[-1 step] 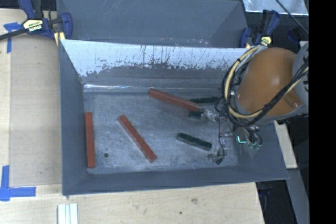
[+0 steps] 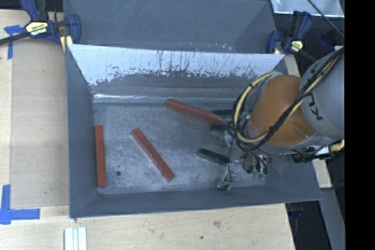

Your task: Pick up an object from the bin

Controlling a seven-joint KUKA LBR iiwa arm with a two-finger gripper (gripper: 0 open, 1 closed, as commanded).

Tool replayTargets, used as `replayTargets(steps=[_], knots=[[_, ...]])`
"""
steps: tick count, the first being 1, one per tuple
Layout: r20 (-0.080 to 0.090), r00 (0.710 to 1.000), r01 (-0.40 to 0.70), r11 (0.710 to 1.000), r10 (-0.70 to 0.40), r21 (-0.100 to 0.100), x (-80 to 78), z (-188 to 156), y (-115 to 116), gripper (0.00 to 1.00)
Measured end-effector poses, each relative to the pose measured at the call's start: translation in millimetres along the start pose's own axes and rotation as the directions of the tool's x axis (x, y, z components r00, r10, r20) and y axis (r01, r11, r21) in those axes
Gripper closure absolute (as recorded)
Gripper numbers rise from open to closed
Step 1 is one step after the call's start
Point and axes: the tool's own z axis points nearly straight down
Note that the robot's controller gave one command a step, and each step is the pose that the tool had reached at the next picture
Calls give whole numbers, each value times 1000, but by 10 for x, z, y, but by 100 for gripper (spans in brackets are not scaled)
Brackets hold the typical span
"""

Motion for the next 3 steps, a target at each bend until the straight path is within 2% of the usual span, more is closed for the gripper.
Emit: replayTargets(steps=[1,2,3], knots=[[9,994,-105,995,105,-1,-171,-327,-164,0],[3,997,-80,997,80,-1,68,-315,108,0],[1,958,-286,958,286,0,33,-10,2,0]])
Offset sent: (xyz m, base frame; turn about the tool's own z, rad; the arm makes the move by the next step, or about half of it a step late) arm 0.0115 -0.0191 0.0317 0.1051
